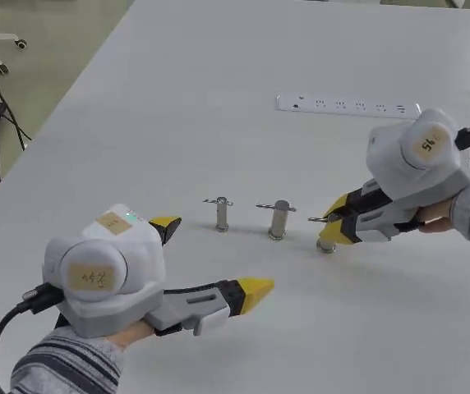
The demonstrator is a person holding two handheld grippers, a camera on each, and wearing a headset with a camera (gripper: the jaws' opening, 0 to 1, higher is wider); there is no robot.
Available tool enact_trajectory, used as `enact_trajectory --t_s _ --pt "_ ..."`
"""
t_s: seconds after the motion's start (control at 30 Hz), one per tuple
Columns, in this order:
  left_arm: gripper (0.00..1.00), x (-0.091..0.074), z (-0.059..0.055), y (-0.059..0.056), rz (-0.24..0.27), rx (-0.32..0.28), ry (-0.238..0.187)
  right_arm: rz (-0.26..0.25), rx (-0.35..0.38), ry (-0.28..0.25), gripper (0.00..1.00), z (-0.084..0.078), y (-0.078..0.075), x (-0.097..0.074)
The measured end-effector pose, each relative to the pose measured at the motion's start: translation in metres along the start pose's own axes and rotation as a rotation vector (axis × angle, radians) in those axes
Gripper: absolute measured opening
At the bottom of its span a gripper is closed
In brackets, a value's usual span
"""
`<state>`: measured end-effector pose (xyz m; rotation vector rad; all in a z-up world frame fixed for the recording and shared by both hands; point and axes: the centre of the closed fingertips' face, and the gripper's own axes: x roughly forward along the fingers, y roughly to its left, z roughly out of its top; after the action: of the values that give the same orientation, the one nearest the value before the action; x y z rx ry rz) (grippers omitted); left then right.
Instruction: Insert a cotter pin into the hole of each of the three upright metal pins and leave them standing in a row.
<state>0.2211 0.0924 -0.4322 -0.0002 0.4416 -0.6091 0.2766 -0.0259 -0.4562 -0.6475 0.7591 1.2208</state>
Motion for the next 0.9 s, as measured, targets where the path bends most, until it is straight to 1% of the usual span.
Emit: enact_trajectory --t_s 0.1,0.17,0.3,0.4,0.5,0.73,0.9 --pt "0.91 0.000 -0.002 0.000 -0.001 0.004 0.009 -0.001 0.006 0.006 0.09 -0.003 -0.004 0.000" --pt "0.92 0.000 -0.002 0.000 -0.002 0.005 0.007 0.000 0.002 0.009 0.09 -0.004 -0.005 0.000" --pt "0.99 0.000 -0.003 0.003 0.010 0.007 0.003 0.000 0.003 0.020 0.09 -0.007 -0.009 0.000" --pt "0.99 -0.001 -0.004 0.004 0.013 0.005 0.006 0.006 0.000 0.021 0.09 -0.008 -0.012 -0.001" --pt "0.99 -0.002 -0.003 0.005 0.014 -0.001 -0.002 0.009 -0.003 0.021 0.09 -0.008 -0.014 -0.001" --pt "0.99 -0.003 0.004 0.006 0.013 -0.030 -0.046 0.025 -0.021 0.008 0.09 -0.006 -0.016 0.001" --pt "0.99 -0.003 0.001 0.008 0.019 -0.028 -0.037 0.028 -0.030 0.006 0.09 -0.005 -0.017 0.001"
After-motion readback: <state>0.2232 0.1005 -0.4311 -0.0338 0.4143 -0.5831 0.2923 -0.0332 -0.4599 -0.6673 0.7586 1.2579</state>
